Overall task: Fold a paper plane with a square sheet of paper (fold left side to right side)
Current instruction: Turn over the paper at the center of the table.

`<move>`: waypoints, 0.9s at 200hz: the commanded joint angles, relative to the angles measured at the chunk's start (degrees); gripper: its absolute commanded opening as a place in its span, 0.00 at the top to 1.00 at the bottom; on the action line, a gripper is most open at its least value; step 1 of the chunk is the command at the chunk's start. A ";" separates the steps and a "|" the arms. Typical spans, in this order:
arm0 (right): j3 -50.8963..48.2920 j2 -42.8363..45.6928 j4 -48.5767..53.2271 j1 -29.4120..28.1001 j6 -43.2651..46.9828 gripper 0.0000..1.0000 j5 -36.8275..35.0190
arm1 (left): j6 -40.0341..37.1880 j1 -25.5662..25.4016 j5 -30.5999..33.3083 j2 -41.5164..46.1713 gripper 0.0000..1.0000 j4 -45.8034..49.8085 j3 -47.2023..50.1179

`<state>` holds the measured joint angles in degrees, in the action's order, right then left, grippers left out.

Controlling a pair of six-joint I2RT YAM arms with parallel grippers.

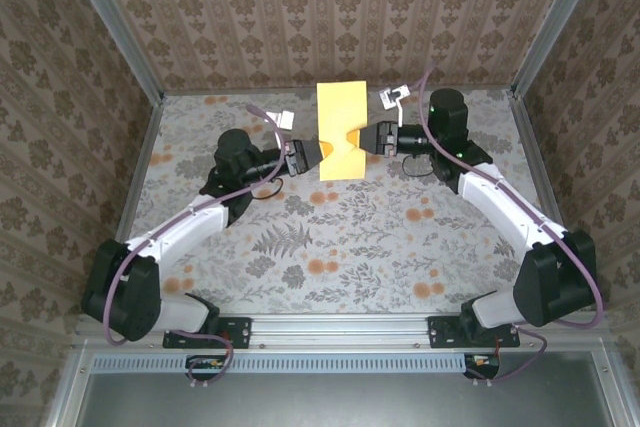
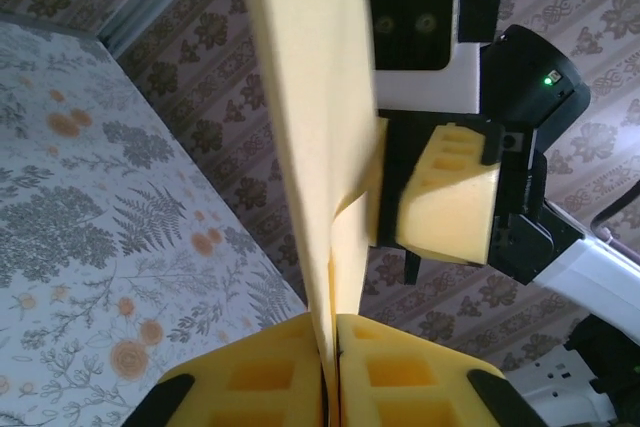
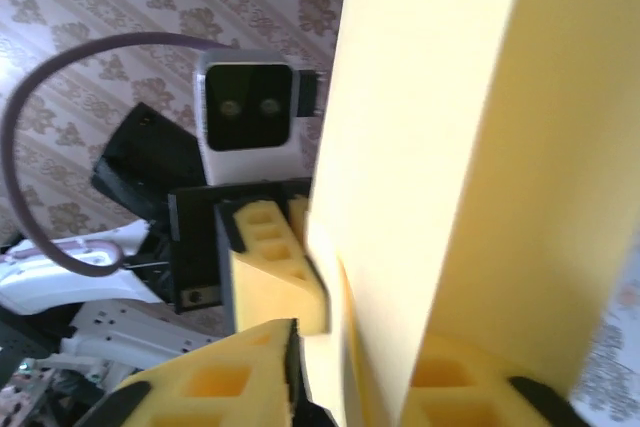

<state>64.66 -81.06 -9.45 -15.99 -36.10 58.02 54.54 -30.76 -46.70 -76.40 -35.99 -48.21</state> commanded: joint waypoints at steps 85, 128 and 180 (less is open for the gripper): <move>-3.84 11.30 43.20 4.05 16.42 0.06 -62.95 | -31.03 -15.80 55.66 1.76 1.00 77.55 -18.59; -7.59 13.83 45.89 4.24 13.50 0.00 -75.64 | -21.23 -26.15 77.83 -13.13 1.00 99.18 -30.66; -8.84 16.93 47.95 4.50 10.19 0.00 -84.41 | -6.10 -29.27 78.22 -31.99 1.00 112.67 -42.33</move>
<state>56.49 -66.48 36.01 -11.86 -23.79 -18.76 40.21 -59.99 29.21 -103.53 66.59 -86.65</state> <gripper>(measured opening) 0.997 0.047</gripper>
